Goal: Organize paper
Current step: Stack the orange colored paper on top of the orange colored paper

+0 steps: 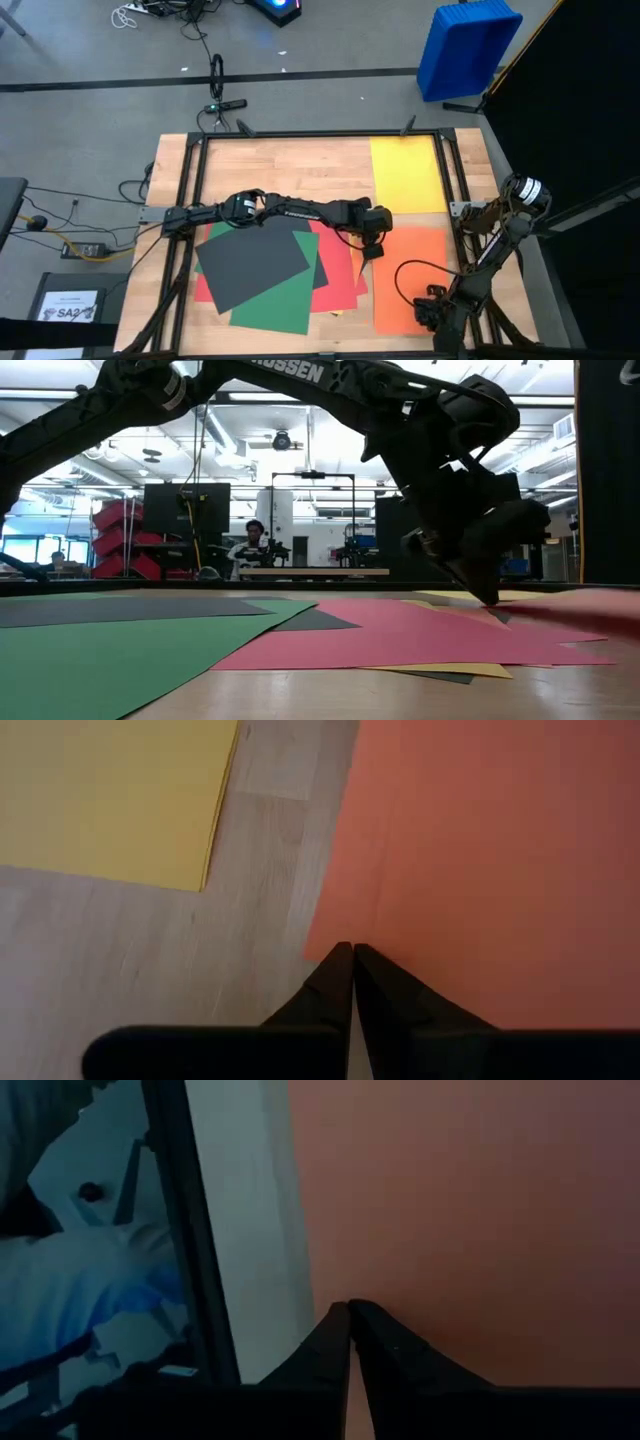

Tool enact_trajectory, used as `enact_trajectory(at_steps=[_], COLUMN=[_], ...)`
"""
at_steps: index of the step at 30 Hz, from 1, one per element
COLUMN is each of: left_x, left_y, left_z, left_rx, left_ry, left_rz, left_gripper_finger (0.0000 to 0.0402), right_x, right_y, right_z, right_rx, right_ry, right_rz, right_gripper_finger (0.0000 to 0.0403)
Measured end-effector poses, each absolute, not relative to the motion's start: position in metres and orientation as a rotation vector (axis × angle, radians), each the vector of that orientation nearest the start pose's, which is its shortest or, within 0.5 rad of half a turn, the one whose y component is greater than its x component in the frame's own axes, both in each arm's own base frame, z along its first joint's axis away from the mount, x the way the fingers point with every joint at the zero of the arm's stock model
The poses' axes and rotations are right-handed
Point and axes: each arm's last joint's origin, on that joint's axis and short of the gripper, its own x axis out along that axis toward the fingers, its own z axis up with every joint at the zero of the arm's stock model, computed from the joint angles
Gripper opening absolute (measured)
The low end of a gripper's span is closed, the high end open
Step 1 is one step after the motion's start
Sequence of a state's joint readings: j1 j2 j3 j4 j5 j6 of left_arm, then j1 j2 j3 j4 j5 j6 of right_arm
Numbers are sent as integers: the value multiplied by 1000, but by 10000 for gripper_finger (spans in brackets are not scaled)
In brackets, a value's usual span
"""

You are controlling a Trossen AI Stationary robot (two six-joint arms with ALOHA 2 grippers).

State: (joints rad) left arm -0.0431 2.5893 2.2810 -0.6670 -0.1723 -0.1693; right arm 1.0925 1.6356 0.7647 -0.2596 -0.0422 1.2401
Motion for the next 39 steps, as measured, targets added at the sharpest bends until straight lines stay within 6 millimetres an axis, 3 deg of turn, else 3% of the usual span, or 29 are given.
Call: enact_trajectory(at_steps=[29,39], left_x=[554,560], left_y=[-12,1], left_z=[153,159], left_rx=[-67,-57], left_ry=[914,839], left_rz=[235,264], left_gripper_finger=[0,0], right_x=[125,125], right_y=[252,252], right_z=[131,130], right_rx=[469,468], right_ry=[1423,1423], right_rz=[178,175], right_gripper_finger=[0,0])
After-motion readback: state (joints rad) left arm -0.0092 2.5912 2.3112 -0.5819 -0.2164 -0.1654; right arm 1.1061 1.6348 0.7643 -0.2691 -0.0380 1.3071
